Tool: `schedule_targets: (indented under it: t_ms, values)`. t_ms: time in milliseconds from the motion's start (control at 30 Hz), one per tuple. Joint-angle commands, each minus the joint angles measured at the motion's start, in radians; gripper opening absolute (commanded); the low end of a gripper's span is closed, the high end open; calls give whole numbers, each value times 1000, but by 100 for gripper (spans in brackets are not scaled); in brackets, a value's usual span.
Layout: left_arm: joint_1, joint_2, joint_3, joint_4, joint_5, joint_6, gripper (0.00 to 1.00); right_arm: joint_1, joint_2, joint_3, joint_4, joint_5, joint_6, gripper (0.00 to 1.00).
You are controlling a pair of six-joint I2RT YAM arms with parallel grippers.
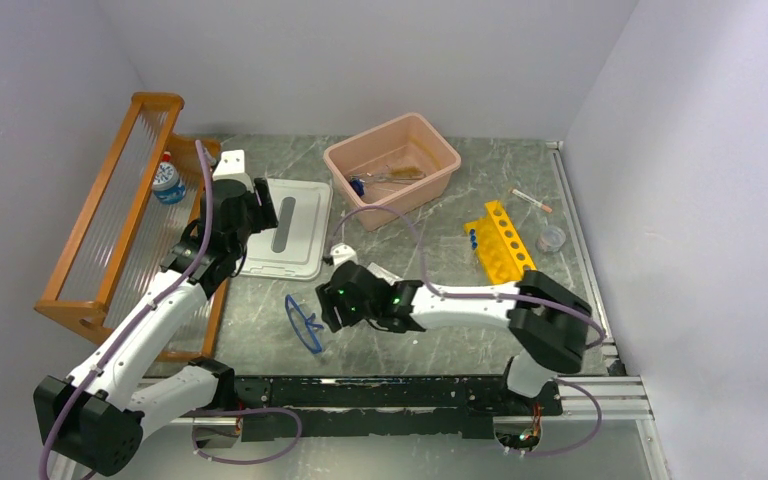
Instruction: Organize the chemistry lab equipment
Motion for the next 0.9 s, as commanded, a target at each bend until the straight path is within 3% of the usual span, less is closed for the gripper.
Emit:
schedule_targets:
  t_ms: [0,567,867]
  values:
    - [11,-15,-11,13,-7,-8,67,44,109,70,112,-35,-36,61]
    - [20,-9,-1,6,36,-8,67,66,313,208,132,-87,-95,49]
    - [22,-17,-3,4,42,-6,67,70,330,189,142,-82,-96,30]
